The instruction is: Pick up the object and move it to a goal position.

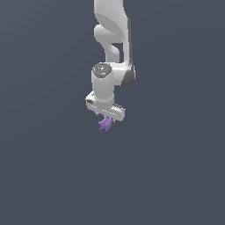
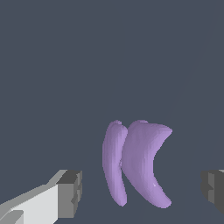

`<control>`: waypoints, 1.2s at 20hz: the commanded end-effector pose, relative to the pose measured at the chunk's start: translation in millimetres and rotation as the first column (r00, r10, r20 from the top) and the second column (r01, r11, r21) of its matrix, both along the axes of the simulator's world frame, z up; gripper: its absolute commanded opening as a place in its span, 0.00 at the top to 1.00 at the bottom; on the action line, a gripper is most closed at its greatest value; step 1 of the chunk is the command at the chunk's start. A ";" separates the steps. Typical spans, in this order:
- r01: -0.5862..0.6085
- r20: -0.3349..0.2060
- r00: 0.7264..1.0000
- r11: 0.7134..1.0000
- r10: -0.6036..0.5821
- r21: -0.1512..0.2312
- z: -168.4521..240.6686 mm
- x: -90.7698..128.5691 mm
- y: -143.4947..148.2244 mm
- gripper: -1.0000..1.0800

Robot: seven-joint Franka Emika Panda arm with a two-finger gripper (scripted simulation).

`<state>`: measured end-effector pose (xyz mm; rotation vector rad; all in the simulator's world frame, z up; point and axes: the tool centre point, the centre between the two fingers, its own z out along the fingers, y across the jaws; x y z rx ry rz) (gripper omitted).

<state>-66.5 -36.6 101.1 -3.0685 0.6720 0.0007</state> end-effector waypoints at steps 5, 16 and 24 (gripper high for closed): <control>0.004 0.000 1.000 1.000 -0.004 0.000 -3.7 -1.0 -0.1 0.04; 0.009 0.000 1.000 1.000 -0.009 -0.001 -47.0 -2.7 -0.6 0.04; 0.009 0.000 1.000 1.000 -0.009 -0.001 -51.4 -2.2 -0.4 1.00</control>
